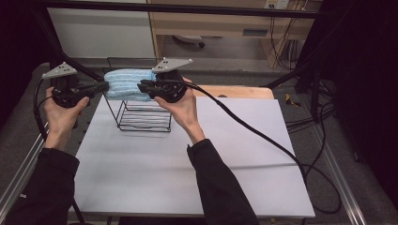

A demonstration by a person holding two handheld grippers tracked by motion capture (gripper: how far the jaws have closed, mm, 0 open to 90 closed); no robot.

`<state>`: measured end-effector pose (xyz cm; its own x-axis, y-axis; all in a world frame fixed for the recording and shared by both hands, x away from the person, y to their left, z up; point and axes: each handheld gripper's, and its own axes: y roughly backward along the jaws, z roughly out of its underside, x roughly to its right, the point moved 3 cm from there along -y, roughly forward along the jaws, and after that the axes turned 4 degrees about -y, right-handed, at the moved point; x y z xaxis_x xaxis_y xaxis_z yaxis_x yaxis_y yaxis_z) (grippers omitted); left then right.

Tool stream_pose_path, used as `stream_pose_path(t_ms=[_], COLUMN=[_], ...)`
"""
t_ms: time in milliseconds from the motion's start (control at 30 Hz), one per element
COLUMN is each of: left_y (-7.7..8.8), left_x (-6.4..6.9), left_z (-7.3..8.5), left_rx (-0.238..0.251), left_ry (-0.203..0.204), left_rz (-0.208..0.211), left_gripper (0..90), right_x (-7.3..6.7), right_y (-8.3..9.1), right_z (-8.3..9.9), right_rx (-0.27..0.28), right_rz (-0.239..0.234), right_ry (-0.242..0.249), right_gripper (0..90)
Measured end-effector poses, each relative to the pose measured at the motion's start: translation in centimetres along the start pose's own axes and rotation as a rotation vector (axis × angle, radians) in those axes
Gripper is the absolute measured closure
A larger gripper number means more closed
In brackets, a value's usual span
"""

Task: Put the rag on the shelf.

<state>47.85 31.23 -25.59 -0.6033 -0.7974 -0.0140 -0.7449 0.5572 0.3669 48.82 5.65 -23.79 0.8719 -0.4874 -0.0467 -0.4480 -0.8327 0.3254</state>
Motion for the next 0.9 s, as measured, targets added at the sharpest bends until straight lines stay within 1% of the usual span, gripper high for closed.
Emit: stream_pose_path(t_ms=[67, 133, 300, 400, 500, 700, 900], left_y=[0.0, 0.0, -0.2, -0.5, -0.8, -1.4, -2.0], left_x=[0.1, 0.1, 0.0, 0.1, 0.2, 0.4, 0.4], left_z=[0.3, 0.5, 0.8, 1.1, 1.3, 1.5, 1.8], left_rx=[0.0, -0.001, 0.003, 0.006, 0.003, 0.006, 0.01], left_ry=[-0.003, -0.004, 0.002, 0.008, 0.005, -0.002, 0.009], left_rz=[0.001, 0.0, -0.001, -0.001, -0.005, -0.029, -0.053], left_gripper=[89.9, 89.9, 89.9, 89.8, 89.9, 89.8, 89.8], right_x=[0.1, 0.1, 0.2, 0.4, 0.9, 1.4, 1.8], right_y=[-0.3, -0.6, -1.2, -1.5, -1.7, -2.2, -2.7], right_z=[0.4, 0.7, 1.4, 1.9, 2.5, 3.2, 3.7], right_rx=[-0.039, -0.063, -0.098, -0.099, -0.099, -0.092, -0.085], right_rz=[-0.001, 0.009, 0.04, 0.048, 0.062, 0.077, 0.101], right_ry=[0.0, 0.002, 0.015, 0.007, -0.003, -0.01, -0.012], right_gripper=[86.7, 88.6, 89.3, 88.6, 88.2, 88.1, 87.1])
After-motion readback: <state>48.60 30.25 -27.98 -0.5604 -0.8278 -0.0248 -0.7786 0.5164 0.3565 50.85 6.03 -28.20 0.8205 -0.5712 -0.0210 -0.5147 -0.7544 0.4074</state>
